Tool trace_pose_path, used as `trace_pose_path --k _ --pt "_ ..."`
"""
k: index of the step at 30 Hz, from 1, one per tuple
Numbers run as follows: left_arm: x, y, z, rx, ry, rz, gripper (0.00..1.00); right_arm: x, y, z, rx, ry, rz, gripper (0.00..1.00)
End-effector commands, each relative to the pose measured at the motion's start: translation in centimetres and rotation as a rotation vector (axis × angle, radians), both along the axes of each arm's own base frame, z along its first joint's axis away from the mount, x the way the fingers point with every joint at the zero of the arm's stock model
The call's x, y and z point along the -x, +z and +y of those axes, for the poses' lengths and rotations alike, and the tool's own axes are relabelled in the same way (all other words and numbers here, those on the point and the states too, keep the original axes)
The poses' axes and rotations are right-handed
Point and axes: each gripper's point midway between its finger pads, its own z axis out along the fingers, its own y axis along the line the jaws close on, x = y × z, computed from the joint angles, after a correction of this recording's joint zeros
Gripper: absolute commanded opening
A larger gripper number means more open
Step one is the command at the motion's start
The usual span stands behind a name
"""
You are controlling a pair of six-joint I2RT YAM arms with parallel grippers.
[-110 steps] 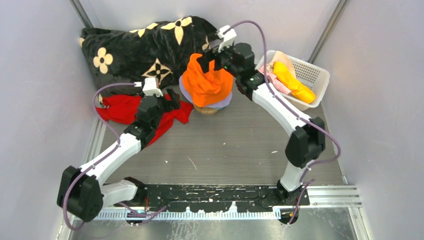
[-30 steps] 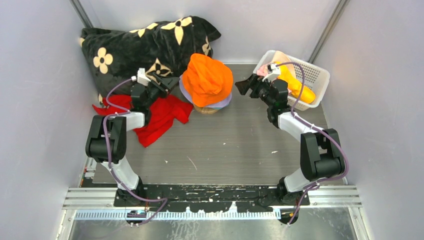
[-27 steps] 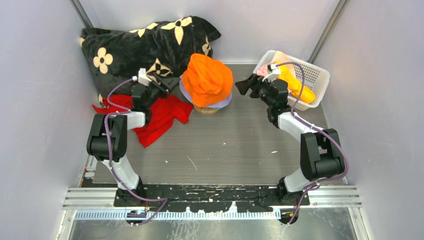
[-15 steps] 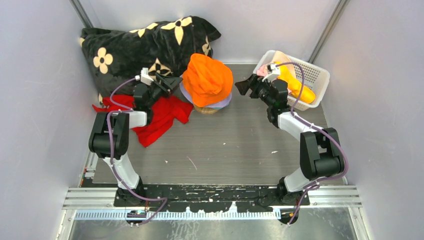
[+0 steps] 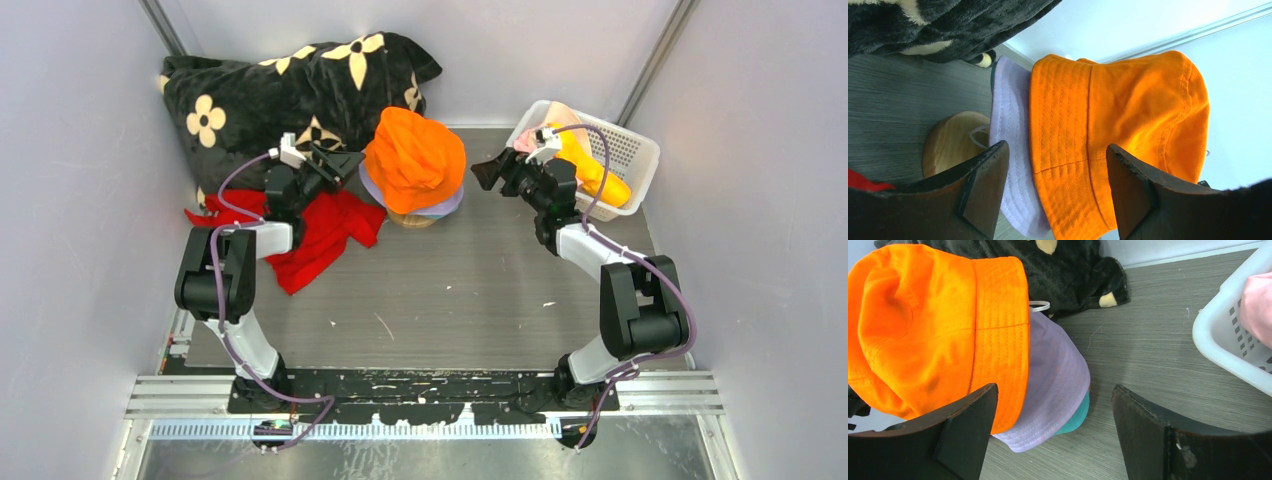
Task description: Stack the hats
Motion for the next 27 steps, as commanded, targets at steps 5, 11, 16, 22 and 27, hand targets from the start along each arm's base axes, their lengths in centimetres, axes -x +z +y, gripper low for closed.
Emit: trace_pose_path --k 5,11,16,22,27 --pt "0.3 3.1 -1.6 0.02 -0.056 -0.1 0.71 -0.3 2.7 -0.1 -0.02 0.002 -0.086 0.88" --pt "-0.2 2.6 -2.6 0.046 -0.083 -0.105 0.71 -0.3 2.8 -0.6 -0.02 -0.009 -0.089 0.88" --pt "-0.5 2.5 -2.8 0.083 -0.095 -0.12 0.69 -0.3 2.9 -0.8 -0.023 -0.013 -0.093 0.88" --pt "-0.5 2.7 -2.8 0.155 -0.106 -0.171 0.6 -0.3 3.0 -1.1 -0.025 -0.017 -0.095 0.88" --pt "-0.3 2.8 -2.9 0.202 -0.119 -0.205 0.44 -0.3 3.0 -1.2 -0.027 -0.02 -0.095 0.88"
